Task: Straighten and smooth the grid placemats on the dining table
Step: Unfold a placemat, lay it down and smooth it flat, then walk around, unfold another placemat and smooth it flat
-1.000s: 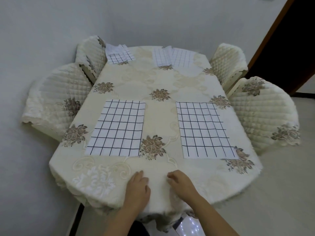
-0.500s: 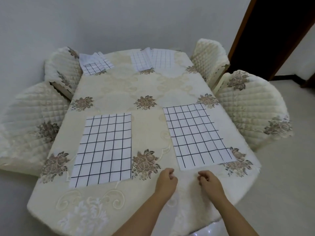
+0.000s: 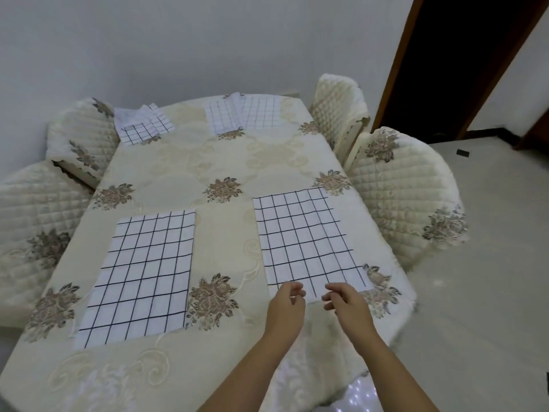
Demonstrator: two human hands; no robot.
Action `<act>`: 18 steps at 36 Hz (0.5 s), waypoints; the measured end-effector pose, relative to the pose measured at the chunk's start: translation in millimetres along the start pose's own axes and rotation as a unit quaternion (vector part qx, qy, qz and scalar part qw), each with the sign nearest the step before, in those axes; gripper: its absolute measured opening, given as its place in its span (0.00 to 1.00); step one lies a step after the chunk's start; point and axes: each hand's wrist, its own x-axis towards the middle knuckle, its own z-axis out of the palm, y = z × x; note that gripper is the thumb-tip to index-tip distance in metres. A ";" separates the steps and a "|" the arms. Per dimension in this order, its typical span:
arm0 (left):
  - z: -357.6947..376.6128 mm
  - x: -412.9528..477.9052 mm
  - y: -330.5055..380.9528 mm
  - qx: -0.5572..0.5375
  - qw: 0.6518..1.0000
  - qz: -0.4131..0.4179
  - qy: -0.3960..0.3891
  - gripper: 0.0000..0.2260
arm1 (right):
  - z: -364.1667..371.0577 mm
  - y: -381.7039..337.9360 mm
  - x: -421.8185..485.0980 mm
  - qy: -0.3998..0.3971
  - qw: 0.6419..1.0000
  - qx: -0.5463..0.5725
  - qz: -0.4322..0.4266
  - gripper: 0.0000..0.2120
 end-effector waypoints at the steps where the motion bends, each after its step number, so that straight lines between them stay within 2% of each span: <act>1: 10.9 -3.2 6.0 -0.014 1.000 0.003 0.002 0.11 | -12.4 0.3 0.1 0.000 1.000 0.004 -0.005 0.10; 11: 179.2 -42.6 92.5 -0.117 0.991 0.052 -0.044 0.14 | -199.2 9.1 -4.3 0.053 0.995 0.064 -0.055 0.12; 18: 294.3 -56.3 141.9 -0.139 0.980 0.067 -0.130 0.14 | -331.9 33.1 -17.6 0.164 0.978 0.118 -0.053 0.13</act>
